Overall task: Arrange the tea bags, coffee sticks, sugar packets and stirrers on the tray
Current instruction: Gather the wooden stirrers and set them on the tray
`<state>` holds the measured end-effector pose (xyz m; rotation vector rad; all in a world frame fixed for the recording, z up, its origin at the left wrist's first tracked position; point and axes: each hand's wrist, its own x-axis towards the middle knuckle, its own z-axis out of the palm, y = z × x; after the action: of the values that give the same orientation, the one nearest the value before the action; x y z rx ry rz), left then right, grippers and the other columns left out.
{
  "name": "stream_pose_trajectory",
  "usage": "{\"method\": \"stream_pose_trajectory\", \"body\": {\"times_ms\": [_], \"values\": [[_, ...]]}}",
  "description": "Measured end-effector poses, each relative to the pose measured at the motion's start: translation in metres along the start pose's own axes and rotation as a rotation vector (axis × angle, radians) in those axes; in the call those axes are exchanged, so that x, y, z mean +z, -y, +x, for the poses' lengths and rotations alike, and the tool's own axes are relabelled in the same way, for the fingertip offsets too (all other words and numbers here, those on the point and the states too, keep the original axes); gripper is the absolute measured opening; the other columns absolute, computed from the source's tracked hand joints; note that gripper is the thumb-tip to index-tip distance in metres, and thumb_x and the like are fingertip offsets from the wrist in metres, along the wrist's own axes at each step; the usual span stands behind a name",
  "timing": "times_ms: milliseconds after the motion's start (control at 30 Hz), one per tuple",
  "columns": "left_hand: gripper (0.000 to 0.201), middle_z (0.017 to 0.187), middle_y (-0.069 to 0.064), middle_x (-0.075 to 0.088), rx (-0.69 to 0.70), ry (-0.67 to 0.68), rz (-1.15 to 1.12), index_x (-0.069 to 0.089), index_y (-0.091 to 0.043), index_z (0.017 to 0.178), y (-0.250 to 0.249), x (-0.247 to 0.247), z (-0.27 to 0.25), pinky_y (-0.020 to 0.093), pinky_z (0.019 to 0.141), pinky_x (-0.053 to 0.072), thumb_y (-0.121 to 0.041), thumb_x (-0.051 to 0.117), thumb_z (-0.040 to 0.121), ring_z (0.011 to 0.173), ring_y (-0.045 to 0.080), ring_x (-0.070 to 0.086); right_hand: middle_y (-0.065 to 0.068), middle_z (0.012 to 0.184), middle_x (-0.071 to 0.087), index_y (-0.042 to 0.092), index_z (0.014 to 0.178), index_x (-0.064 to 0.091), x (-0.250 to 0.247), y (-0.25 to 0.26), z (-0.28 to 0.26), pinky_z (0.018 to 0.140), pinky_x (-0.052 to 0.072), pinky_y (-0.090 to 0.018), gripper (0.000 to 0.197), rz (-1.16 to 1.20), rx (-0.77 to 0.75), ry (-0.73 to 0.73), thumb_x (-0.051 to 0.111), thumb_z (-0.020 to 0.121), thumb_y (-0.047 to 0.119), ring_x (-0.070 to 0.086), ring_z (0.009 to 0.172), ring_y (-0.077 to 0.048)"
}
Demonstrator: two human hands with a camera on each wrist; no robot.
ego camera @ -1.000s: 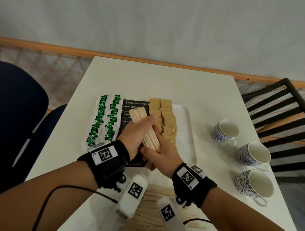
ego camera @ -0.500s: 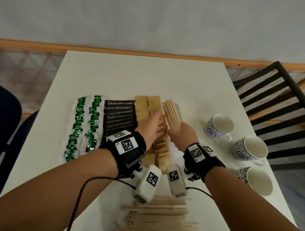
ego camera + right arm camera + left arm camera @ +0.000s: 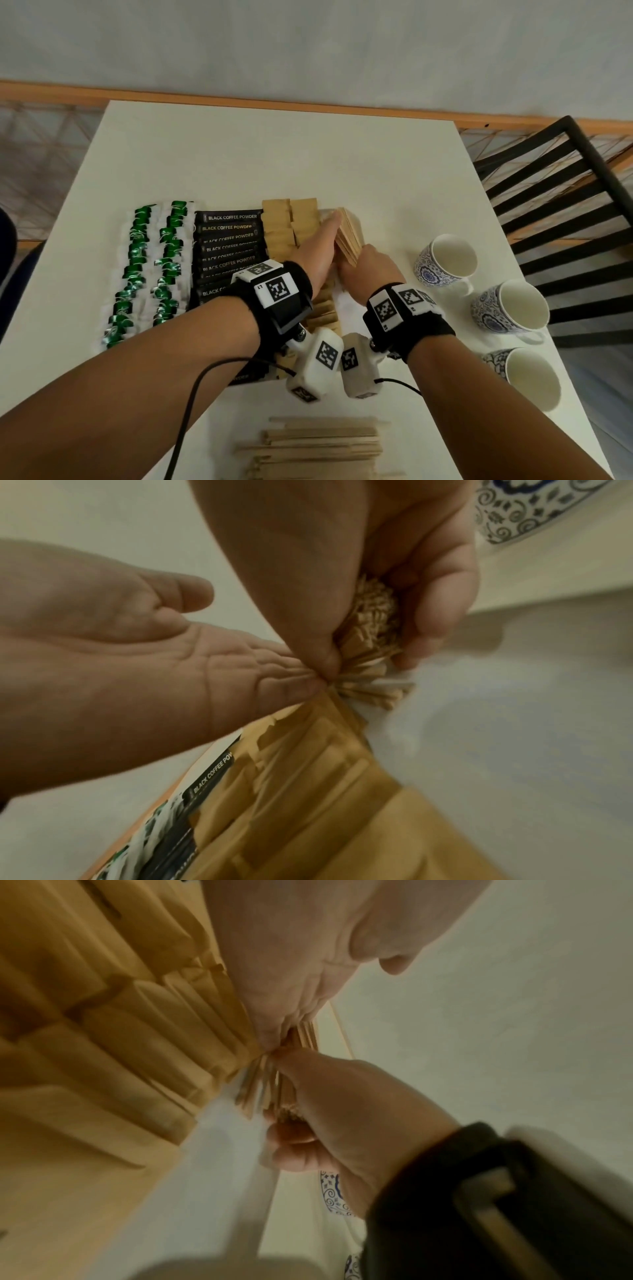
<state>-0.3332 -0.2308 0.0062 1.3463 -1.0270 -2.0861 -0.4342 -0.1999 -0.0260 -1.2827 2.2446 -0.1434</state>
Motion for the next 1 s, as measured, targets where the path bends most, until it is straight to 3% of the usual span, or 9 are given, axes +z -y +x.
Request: {"method": "stream_pose_trajectory", "body": {"times_ms": [167, 333, 400, 533, 633, 700, 767, 900, 1000], "values": [[0.07, 0.153, 0.004, 0.033, -0.009, -0.007, 0.0, 0.028, -0.014, 0.148, 0.002, 0.001, 0.003, 0.038, 0.117, 0.021, -0.059, 0.027, 0.095, 0.139, 0.017, 0.031, -0.007, 0.08, 0.062, 0.009, 0.089, 0.056, -0.009, -0.002, -0.006, 0.057, 0.042, -0.03, 0.038, -0.133, -0.093, -0.029, 0.046, 0.091, 0.046, 0.059, 0.069, -0.026], [0.063, 0.144, 0.002, 0.043, -0.009, 0.013, 0.014, 0.036, -0.012, 0.144, 0.002, 0.002, 0.004, 0.025, 0.094, 0.029, -0.054, 0.023, 0.099, 0.12, 0.012, 0.043, -0.004, 0.07, 0.054, 0.012, 0.077, 0.055, -0.015, 0.001, -0.011, 0.054, 0.036, -0.028, 0.031, -0.211, -0.131, -0.046, 0.046, 0.091, 0.038, 0.053, 0.066, -0.024], [0.06, 0.139, -0.004, 0.044, -0.009, 0.008, 0.009, 0.04, -0.014, 0.14, 0.002, 0.004, 0.005, 0.026, 0.094, 0.03, -0.054, 0.023, 0.099, 0.117, 0.011, 0.044, -0.004, 0.074, 0.053, 0.012, 0.08, 0.055, -0.017, 0.0, -0.011, 0.059, 0.036, -0.029, 0.029, -0.242, -0.149, -0.047, 0.046, 0.092, 0.037, 0.051, 0.07, -0.025], [0.07, 0.155, 0.005, 0.027, -0.029, -0.006, 0.007, 0.024, -0.016, 0.15, 0.001, 0.003, 0.005, 0.03, 0.107, 0.025, -0.06, 0.026, 0.096, 0.14, 0.018, 0.028, -0.009, 0.092, 0.061, 0.01, 0.09, 0.06, -0.018, -0.005, -0.008, 0.064, 0.038, -0.03, 0.031, -0.273, -0.177, -0.052, 0.044, 0.093, 0.037, 0.052, 0.078, -0.024], [0.069, 0.153, 0.003, 0.029, -0.015, 0.006, 0.014, 0.023, -0.013, 0.15, -0.001, 0.002, 0.004, 0.027, 0.105, 0.025, -0.058, 0.025, 0.097, 0.136, 0.012, 0.032, -0.011, 0.105, 0.059, 0.009, 0.102, 0.063, -0.018, -0.01, -0.008, 0.071, 0.04, -0.032, 0.035, -0.232, -0.185, -0.055, 0.043, 0.093, 0.036, 0.056, 0.093, -0.027], [0.071, 0.157, 0.005, 0.022, -0.006, 0.027, 0.037, 0.021, -0.014, 0.151, 0.001, 0.0, 0.006, 0.032, 0.116, 0.018, -0.059, 0.022, 0.097, 0.143, 0.016, 0.023, -0.011, 0.114, 0.056, 0.01, 0.112, 0.062, -0.02, -0.012, -0.009, 0.081, 0.042, -0.035, 0.035, -0.181, -0.181, -0.051, 0.044, 0.094, 0.034, 0.056, 0.102, -0.028], [0.072, 0.158, 0.005, 0.017, -0.003, 0.034, 0.054, 0.019, -0.016, 0.151, 0.002, -0.003, 0.007, 0.038, 0.119, 0.013, -0.062, 0.019, 0.096, 0.146, 0.019, 0.017, -0.012, 0.12, 0.053, 0.011, 0.12, 0.06, -0.021, -0.013, -0.01, 0.087, 0.043, -0.035, 0.036, -0.14, -0.178, -0.042, 0.045, 0.094, 0.03, 0.055, 0.107, -0.029], [0.072, 0.158, 0.004, 0.019, 0.001, 0.033, 0.026, 0.017, -0.015, 0.151, 0.001, -0.007, 0.007, 0.033, 0.113, 0.018, -0.061, 0.019, 0.097, 0.145, 0.019, 0.018, -0.01, 0.12, 0.052, 0.011, 0.124, 0.057, -0.022, -0.015, -0.005, 0.09, 0.043, -0.034, 0.035, -0.08, -0.19, -0.036, 0.045, 0.094, 0.025, 0.056, 0.104, -0.027], [0.071, 0.154, 0.007, 0.03, -0.009, 0.015, 0.048, 0.025, -0.013, 0.15, 0.001, -0.008, 0.008, 0.036, 0.114, 0.023, -0.06, 0.022, 0.097, 0.139, 0.019, 0.031, -0.008, 0.121, 0.053, 0.015, 0.129, 0.055, -0.022, -0.017, -0.002, 0.093, 0.042, -0.032, 0.037, -0.046, -0.19, -0.028, 0.047, 0.093, 0.02, 0.056, 0.105, -0.023]]}}
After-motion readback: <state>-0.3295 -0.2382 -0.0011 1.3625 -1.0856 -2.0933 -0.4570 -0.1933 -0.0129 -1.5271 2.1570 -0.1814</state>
